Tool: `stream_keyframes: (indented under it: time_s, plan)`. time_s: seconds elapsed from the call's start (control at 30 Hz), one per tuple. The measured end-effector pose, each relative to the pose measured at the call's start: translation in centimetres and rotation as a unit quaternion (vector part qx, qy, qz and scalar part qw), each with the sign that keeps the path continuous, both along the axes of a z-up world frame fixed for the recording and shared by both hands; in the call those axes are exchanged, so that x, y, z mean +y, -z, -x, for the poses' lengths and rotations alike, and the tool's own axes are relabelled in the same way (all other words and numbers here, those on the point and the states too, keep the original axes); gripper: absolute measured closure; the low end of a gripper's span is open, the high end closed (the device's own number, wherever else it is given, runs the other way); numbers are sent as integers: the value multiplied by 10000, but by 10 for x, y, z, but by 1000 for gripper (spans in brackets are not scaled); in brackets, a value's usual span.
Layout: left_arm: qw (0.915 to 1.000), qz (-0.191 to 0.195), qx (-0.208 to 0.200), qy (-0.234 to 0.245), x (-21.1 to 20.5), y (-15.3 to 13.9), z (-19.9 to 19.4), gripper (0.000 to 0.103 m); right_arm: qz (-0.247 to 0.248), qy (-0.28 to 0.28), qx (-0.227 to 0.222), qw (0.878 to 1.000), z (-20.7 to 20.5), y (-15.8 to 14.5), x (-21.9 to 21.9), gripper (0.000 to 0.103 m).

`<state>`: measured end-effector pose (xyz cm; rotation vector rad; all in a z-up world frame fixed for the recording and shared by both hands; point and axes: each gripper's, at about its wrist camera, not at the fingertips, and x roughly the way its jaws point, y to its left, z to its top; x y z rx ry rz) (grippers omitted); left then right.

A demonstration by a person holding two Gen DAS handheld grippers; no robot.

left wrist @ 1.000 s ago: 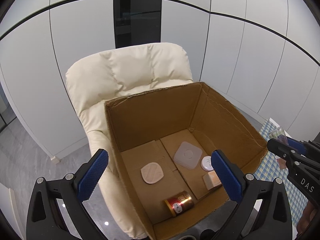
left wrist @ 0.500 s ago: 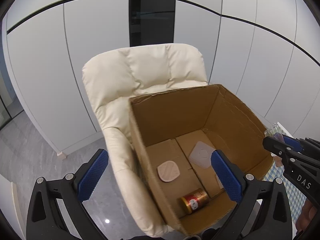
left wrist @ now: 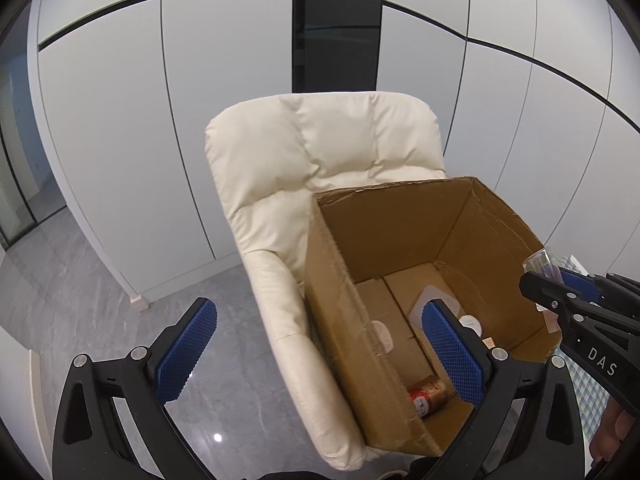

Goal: Organize objects
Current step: 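Lower the pink-capped bottle into the box and open the right tool, then withdraw both open tools up out of the box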

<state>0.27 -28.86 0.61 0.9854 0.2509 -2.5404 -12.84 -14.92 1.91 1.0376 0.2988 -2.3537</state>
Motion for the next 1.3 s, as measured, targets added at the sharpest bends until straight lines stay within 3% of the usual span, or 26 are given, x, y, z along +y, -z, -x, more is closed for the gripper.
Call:
stream_keyframes:
  time_s: [0.4,0.53,0.67,0.73,0.87,1.03,1.3]
  plan:
    - [9998,-14,-9,-173,-19,1,-12,0,-11,-224,19,9997,-6,1,-29,74]
    - [9998,-26,-3,-182,-21,1,-12,0,-17,-249,73,9997,-7,1,-33,41]
    - [9998,-31,-4,-176,-22,1,-11,0,33,-185,112,9998,-7,-1,-32,28]
    - [9998,-40,3,-186,-22,0,-11,0,43,-142,64,9999,-4,0,-32,27]
    - [9998,-64,-8,-198,-22,0,-11,0,7,-57,38,10000,-3,0,-30,11]
    - [9998,-36,-12,-185,-19,-1,-8,0,8,100,74,9999,1,-1,-21,3]
    - [10000,14,-23,-48,-6,0,-1,0,47,299,57,9995,9,-2,-3,0]
